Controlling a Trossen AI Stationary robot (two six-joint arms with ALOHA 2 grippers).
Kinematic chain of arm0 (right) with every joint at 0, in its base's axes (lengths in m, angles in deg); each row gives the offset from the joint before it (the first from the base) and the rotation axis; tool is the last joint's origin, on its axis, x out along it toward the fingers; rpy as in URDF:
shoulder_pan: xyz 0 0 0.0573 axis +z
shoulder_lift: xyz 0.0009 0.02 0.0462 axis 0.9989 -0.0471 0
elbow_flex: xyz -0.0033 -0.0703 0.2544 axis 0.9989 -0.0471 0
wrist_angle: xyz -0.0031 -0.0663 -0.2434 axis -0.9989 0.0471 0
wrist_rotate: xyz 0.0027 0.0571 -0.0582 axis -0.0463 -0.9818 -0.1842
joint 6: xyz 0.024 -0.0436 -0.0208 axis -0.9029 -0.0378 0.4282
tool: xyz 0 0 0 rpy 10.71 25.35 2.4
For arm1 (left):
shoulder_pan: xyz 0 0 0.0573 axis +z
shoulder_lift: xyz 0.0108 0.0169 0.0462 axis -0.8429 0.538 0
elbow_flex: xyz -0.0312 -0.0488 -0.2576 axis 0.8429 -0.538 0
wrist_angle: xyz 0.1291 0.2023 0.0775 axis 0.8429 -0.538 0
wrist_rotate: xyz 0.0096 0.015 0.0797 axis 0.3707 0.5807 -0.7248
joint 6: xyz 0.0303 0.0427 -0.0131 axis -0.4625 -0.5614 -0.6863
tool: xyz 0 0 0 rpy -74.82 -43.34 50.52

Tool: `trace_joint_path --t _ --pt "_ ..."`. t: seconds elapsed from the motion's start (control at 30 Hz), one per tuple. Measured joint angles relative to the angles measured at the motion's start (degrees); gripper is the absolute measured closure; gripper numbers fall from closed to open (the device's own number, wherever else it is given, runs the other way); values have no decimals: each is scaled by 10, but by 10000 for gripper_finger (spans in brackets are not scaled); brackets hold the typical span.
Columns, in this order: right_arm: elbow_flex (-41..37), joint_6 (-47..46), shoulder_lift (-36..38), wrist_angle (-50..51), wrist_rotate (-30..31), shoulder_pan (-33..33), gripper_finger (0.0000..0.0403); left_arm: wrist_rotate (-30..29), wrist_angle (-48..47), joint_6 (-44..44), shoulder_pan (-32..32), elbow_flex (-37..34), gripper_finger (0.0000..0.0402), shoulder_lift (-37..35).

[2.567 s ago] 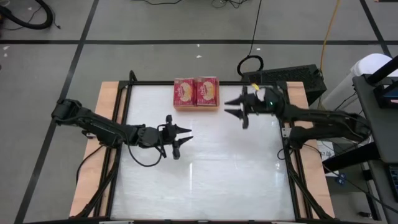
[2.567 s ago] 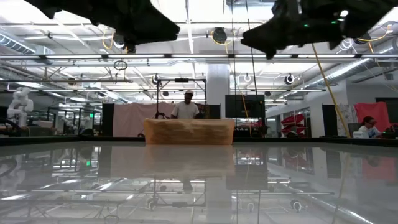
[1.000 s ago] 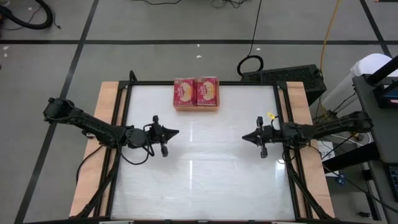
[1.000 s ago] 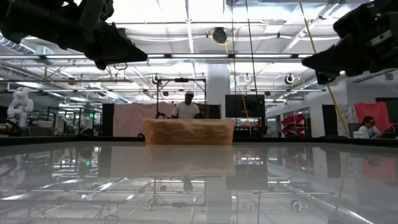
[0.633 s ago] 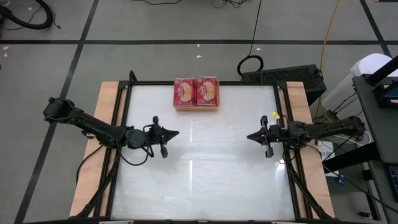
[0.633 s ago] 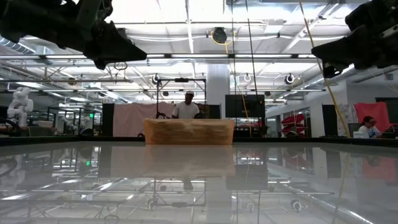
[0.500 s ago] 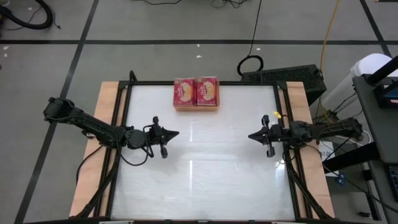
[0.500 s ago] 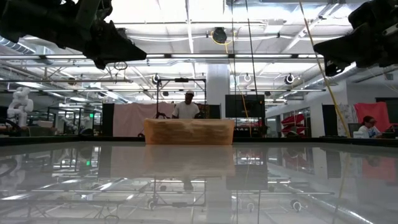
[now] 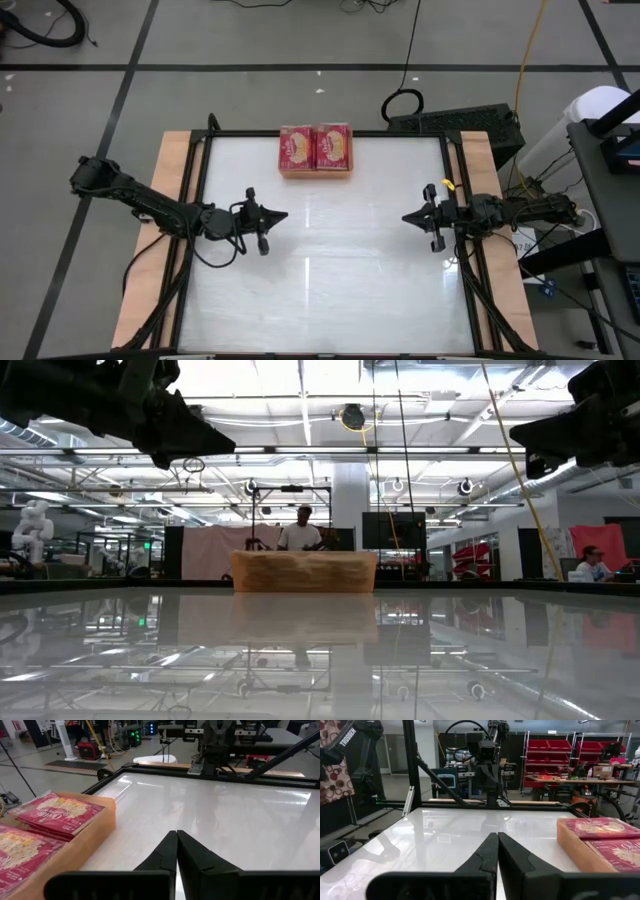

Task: Sort popcorn bags into baskets
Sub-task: Return to Home Position

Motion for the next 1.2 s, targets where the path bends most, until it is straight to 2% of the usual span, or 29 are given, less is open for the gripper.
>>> trace_joint_path --t 0.13,0.4,0.5,0.63,1.2 --pt "0 9 0 2 0 0 397 0 5 0 0 0 380 0" --pt "6 33 0 0 0 0 397 0 5 0 0 0 397 0" --pt "8 35 0 1 0 0 397 0 5 0 0 0 389 0" --pt "9 30 0 10 2 -1 397 0 5 0 0 0 378 0" --pt "-14 9 -4 6 2 -2 397 0 17 -1 -14 -8 376 0"
